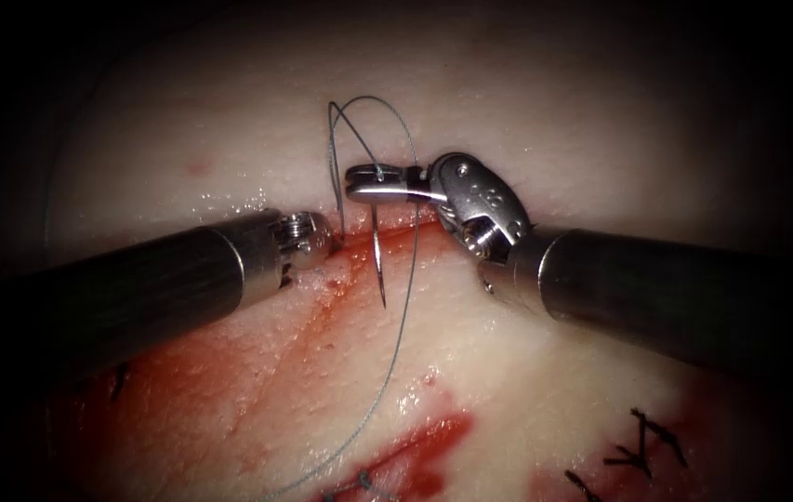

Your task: Wound Closure

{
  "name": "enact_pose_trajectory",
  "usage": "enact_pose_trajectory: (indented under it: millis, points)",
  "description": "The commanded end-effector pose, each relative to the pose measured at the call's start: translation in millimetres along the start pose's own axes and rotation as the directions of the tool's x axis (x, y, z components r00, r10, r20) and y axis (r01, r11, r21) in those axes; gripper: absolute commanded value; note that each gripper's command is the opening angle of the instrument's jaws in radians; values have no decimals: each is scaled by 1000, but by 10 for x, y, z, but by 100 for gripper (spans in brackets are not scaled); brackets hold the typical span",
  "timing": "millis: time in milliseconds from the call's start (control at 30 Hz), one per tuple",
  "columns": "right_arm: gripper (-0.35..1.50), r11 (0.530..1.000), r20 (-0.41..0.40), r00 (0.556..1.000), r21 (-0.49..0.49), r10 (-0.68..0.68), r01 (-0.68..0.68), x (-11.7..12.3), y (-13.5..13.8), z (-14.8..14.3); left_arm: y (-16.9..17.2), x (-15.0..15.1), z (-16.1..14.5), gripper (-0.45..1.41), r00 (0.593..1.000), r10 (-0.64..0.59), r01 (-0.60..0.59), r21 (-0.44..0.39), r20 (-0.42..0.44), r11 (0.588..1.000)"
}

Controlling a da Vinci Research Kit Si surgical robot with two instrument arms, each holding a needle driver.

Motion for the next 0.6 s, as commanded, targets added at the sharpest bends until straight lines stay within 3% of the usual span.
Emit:
enact_pose_trajectory:
  millis: [33,267,400,533,600]
  points:
    - [-35,1000,-9,1000,-3,-24,24,-11,9,11,-5,6,2,14,1000,0,0,3,-4,1000]
    - [-35,987,-4,987,-3,-161,161,-33,20,24,10,8,3,37,1000,6,-7,-59,-16,998]
    - [-35,981,14,981,1,-194,194,-52,24,30,12,7,3,64,1000,9,-10,-67,-15,998]
    - [-35,974,27,974,30,-225,224,-68,23,37,10,7,2,115,1000,10,-12,-71,-18,997]
    - [-35,973,29,973,42,-229,228,-69,22,37,10,7,2,116,1000,12,-13,-74,-16,997]
